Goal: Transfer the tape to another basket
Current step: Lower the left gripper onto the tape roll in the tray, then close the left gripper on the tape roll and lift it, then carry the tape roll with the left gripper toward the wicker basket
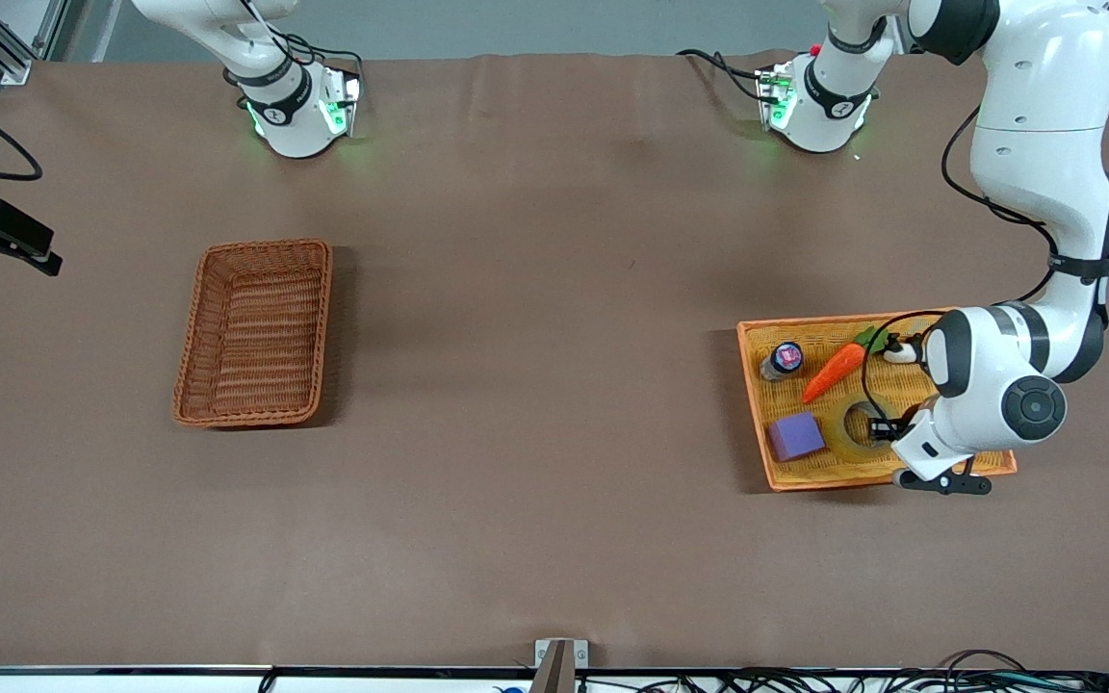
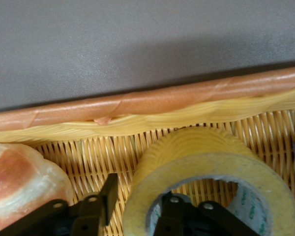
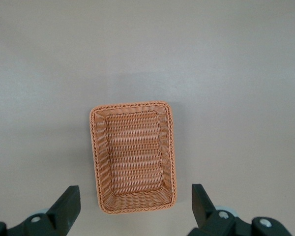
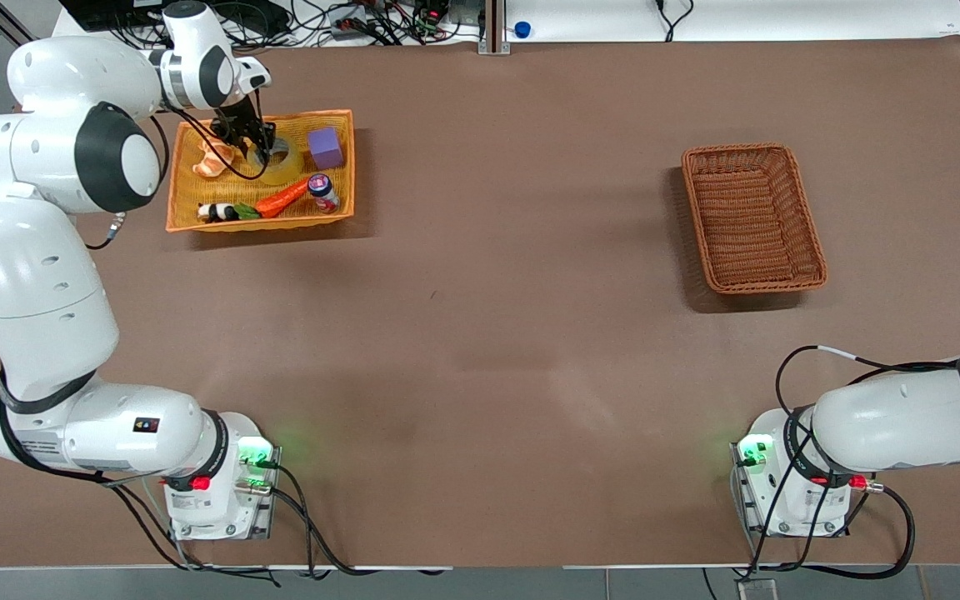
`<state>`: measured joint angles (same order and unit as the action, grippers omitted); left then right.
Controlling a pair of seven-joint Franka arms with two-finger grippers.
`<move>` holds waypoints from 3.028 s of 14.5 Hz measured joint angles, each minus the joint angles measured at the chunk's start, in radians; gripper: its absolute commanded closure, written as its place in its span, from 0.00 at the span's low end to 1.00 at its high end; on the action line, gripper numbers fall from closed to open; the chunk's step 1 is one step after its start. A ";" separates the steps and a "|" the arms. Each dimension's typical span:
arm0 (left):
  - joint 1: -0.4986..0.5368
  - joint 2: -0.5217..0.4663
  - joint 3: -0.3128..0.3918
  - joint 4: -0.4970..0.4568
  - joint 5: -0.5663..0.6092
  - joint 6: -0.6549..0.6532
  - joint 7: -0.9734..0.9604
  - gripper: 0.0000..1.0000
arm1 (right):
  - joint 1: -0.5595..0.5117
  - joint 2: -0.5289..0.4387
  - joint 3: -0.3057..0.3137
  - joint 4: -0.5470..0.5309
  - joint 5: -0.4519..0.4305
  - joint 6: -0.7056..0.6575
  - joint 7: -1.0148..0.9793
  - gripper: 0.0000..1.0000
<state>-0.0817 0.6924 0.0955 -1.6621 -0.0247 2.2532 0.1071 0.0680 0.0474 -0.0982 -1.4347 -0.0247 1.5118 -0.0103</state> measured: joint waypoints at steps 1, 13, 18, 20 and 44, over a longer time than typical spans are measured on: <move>0.000 -0.001 0.000 0.000 -0.002 -0.001 0.000 1.00 | 0.000 0.000 0.000 0.000 0.000 0.000 0.000 0.00; 0.006 -0.258 -0.089 0.034 -0.007 -0.152 -0.058 1.00 | -0.001 0.000 0.000 -0.001 0.000 -0.002 0.000 0.00; -0.011 -0.279 -0.352 0.039 0.103 -0.222 -0.408 0.98 | -0.004 0.000 -0.001 -0.001 0.000 -0.002 0.000 0.00; -0.037 -0.262 -0.440 0.041 0.129 -0.223 -0.535 0.98 | -0.004 0.000 -0.001 -0.001 0.000 -0.003 0.000 0.00; -0.639 0.284 -0.331 0.464 0.136 0.048 -0.795 0.85 | -0.004 0.000 0.000 -0.005 0.000 -0.016 -0.001 0.00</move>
<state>-0.7211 0.9764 -0.2359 -1.1984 0.1111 2.3014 -0.6881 0.0636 0.0475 -0.0983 -1.4392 -0.0246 1.4962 -0.0115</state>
